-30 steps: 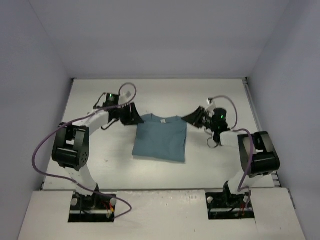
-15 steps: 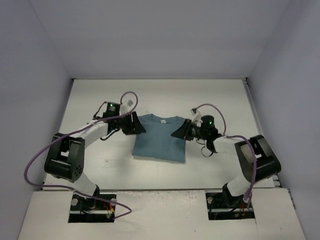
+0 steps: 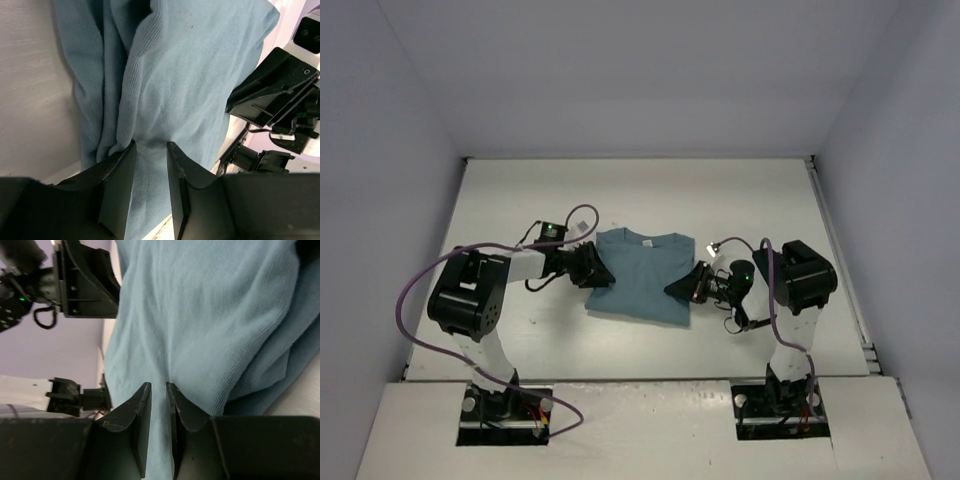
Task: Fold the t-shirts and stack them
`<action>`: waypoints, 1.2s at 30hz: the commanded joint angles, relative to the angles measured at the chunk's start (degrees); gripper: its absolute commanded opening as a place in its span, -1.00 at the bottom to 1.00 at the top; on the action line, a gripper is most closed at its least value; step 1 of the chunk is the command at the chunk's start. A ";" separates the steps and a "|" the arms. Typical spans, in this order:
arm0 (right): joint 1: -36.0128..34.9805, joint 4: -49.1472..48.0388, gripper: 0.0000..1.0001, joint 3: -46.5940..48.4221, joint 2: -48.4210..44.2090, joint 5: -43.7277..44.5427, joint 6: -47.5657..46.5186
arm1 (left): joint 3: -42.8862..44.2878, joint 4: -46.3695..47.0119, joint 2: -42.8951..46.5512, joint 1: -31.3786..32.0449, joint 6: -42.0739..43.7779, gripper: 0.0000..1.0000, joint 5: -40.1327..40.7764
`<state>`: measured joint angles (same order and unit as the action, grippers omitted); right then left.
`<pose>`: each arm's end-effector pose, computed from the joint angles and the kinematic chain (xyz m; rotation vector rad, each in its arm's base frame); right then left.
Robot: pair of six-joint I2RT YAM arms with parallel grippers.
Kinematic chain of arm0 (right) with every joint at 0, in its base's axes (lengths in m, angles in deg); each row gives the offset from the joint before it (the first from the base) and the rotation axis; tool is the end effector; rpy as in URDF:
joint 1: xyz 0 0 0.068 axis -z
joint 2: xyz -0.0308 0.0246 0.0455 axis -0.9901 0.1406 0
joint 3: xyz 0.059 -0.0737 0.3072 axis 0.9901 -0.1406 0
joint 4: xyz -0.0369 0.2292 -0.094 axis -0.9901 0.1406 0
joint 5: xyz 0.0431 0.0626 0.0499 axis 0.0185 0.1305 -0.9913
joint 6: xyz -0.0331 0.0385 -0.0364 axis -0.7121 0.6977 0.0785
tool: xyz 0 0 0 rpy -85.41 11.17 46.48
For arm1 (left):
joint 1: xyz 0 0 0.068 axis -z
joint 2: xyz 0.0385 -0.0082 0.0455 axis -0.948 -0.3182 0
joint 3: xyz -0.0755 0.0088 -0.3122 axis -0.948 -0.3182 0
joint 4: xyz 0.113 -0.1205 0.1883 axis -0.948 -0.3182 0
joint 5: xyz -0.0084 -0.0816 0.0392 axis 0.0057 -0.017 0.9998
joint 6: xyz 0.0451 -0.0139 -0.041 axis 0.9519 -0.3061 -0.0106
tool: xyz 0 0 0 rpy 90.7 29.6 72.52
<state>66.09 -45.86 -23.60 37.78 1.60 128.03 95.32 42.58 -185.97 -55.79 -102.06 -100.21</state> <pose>0.2623 0.1133 0.1420 -0.1086 1.9639 1.6331 0.3191 -0.1254 0.1877 -0.1929 2.5686 -1.4181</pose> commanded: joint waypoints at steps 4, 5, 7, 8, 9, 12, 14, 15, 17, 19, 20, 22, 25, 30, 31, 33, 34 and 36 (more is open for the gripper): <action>0.18 -3.00 -0.41 -2.94 -12.83 5.21 2.84 | 11.68 -19.53 13.79 -0.49 11.21 -0.20 12.68; 0.16 6.91 -0.34 -0.06 -19.59 6.30 -1.02 | 14.33 -23.99 16.19 -0.68 12.99 -0.13 14.38; -0.51 37.39 -0.18 7.99 -34.32 12.44 -15.15 | 19.11 -29.78 19.33 -1.62 15.25 0.07 16.39; -0.41 47.12 -0.13 12.29 -38.71 15.30 -19.33 | 20.53 -32.27 20.67 -2.40 15.51 0.12 17.43; 0.03 56.37 -0.08 16.44 -42.47 17.50 -22.87 | 21.86 -34.24 22.25 -3.28 15.67 0.17 18.17; 3.23 74.98 0.08 29.62 -49.44 21.00 -29.58 | 26.45 -37.59 26.71 -6.77 16.14 0.35 18.71; 3.70 83.04 0.22 37.07 -52.42 27.18 -33.89 | 30.66 -41.71 29.46 -8.27 18.36 0.43 20.80; 3.71 86.16 0.24 37.50 -53.41 27.68 -35.68 | 31.07 -42.05 29.62 -8.32 19.61 0.43 22.23; 3.86 94.22 0.54 44.24 -56.91 35.71 -39.71 | 37.74 -47.58 32.20 -9.08 22.43 0.52 26.87; 3.87 97.83 0.87 47.71 -59.31 40.72 -41.38 | 40.92 -50.12 33.91 -9.16 24.99 0.56 32.44; 3.87 99.84 0.95 48.53 -61.06 43.76 -42.28 | 42.55 -51.24 35.19 -9.16 25.85 0.58 34.72; 3.79 103.14 1.00 50.35 -65.10 49.66 -43.79 | 44.91 -52.97 38.19 -9.16 27.34 0.62 37.49; 3.79 105.33 1.00 51.00 -69.92 55.28 -45.29 | 46.86 -55.01 40.37 -8.98 28.76 0.66 41.55; 3.81 108.92 1.00 52.27 -79.85 60.90 -50.68 | 48.44 -59.63 46.04 -8.19 31.50 0.68 48.63; 3.84 109.37 1.00 52.32 -80.58 61.84 -51.31 | 47.92 -60.22 47.25 -8.13 31.94 0.68 49.80; 3.87 110.21 1.00 52.47 -82.14 63.46 -51.85 | 46.34 -60.82 48.92 -8.10 32.56 0.68 50.94; 3.82 110.85 1.00 52.55 -82.66 63.95 -52.47 | 45.66 -61.00 49.88 -8.10 32.75 0.68 51.28; 3.79 112.20 1.00 53.25 -82.56 64.21 -53.42 | 43.97 -61.25 51.65 -8.10 32.91 0.68 51.61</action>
<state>70.10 64.69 28.18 -45.97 61.20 78.47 141.48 -17.23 -135.62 -64.05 -71.58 -52.69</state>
